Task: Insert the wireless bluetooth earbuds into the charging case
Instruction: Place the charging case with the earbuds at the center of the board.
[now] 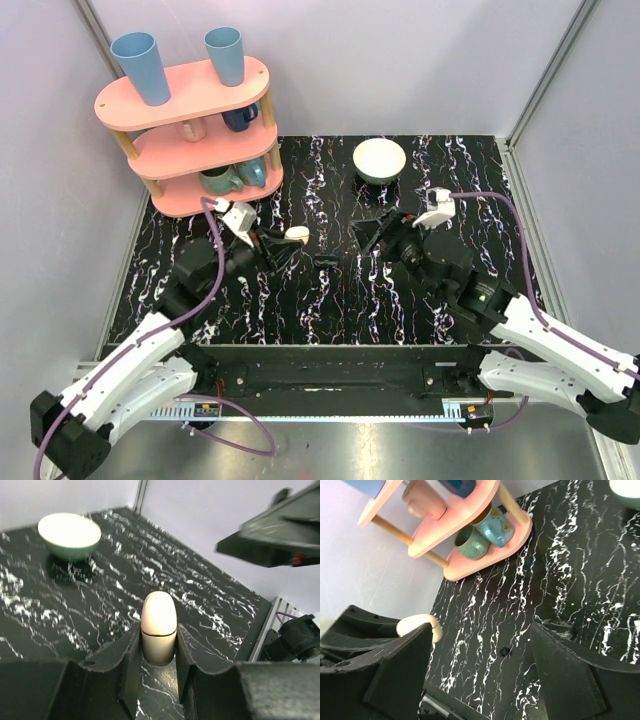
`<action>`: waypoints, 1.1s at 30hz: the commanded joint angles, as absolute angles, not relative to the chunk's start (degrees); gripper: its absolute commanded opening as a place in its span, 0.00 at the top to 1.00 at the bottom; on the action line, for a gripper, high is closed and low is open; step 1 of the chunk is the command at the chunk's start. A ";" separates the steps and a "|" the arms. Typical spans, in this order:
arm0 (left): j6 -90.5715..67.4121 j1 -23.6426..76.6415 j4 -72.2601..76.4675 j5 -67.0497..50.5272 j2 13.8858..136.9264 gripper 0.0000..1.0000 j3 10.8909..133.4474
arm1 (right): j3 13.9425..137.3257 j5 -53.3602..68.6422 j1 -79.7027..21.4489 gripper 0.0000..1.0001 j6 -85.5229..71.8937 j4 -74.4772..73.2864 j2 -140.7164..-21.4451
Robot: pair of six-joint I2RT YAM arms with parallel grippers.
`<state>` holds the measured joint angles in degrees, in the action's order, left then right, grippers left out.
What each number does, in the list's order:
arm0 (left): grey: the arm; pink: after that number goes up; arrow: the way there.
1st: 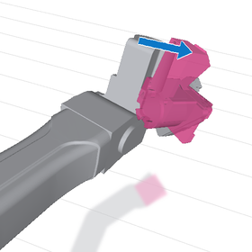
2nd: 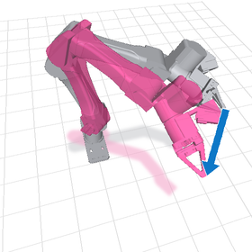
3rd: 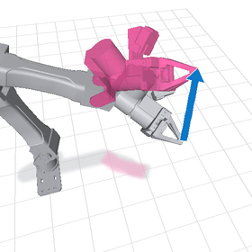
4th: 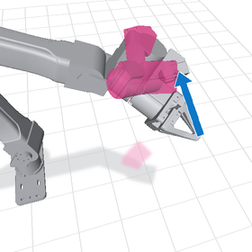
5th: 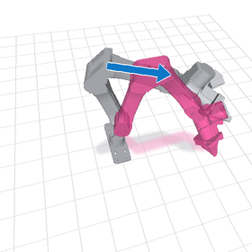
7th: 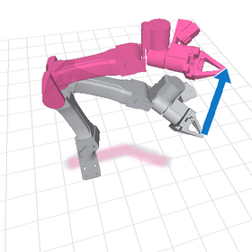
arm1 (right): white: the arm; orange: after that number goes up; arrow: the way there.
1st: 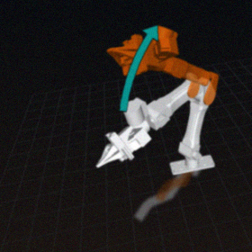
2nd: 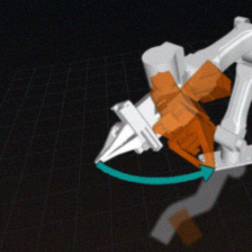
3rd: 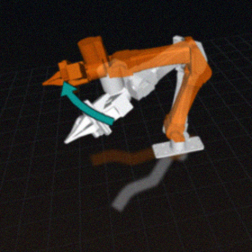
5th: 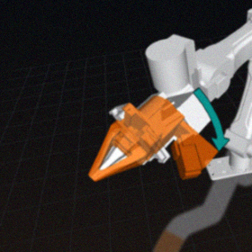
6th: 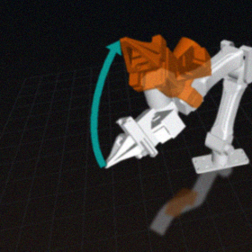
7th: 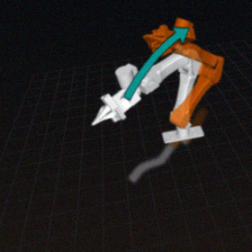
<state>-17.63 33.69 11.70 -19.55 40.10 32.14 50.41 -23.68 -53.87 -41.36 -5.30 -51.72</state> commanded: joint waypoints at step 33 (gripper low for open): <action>-44.38 13.01 33.21 -32.96 85.86 0.97 31.11 | 47.46 -23.55 -53.79 0.14 -48.87 -7.91 -53.00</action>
<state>-41.98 13.37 25.82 -31.40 81.73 30.44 46.57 -23.70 -53.87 -48.62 -9.52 -53.43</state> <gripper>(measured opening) 0.328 0.859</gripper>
